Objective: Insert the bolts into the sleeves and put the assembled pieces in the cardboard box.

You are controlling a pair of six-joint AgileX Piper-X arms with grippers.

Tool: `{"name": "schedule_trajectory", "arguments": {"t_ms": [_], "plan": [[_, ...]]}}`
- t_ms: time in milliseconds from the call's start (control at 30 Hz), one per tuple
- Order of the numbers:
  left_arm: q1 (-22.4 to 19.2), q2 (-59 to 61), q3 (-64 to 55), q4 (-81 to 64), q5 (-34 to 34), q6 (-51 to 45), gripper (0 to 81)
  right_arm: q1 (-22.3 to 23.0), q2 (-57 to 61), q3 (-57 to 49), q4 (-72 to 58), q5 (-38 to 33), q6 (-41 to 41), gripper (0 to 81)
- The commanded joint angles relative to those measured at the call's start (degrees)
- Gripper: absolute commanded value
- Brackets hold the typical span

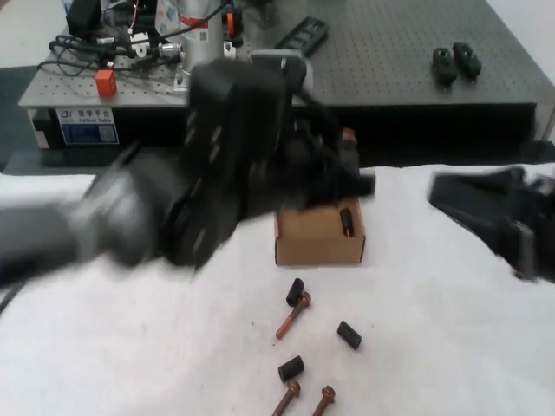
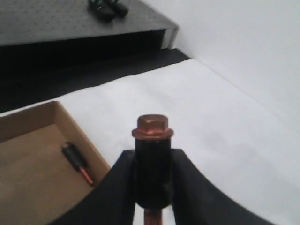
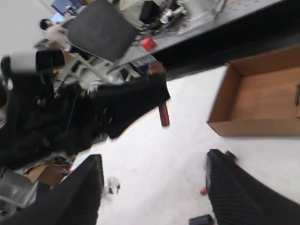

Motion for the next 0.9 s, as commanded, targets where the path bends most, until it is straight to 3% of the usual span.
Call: {"name": "schedule_trajectory", "arguments": {"t_ms": [0, 200, 400, 533, 733, 867], "plan": [[3.9, 11.8, -15.9, 10.4, -3.4, -1.9, 0.6, -7.4, -7.5, -0.2, 19.0, 1.9, -6.4, 46.5], [6.1, 33.5, -45.8, 34.1, -2.0, 0.9, 0.6, -8.8, -9.3, -0.2, 32.6, 8.1, -14.2, 46.5], [6.1, 47.7, -66.6, 50.3, -1.8, 4.1, 0.1, -8.8, -8.7, -0.2, 36.5, 12.2, -16.2, 46.5], [6.1, 51.3, -70.2, 52.5, -1.5, 4.1, 9.2, -8.8, -8.7, -0.2, 36.8, 14.4, -16.5, 46.5], [6.1, 50.8, -70.2, 54.1, -1.4, 4.1, 35.1, -8.6, -5.2, -0.2, 36.8, 14.5, -19.2, 41.7], [6.1, 46.8, -70.7, 60.0, -1.8, 7.4, 35.6, -6.7, 2.2, -0.6, 33.0, 14.5, -25.3, 38.3]]}}
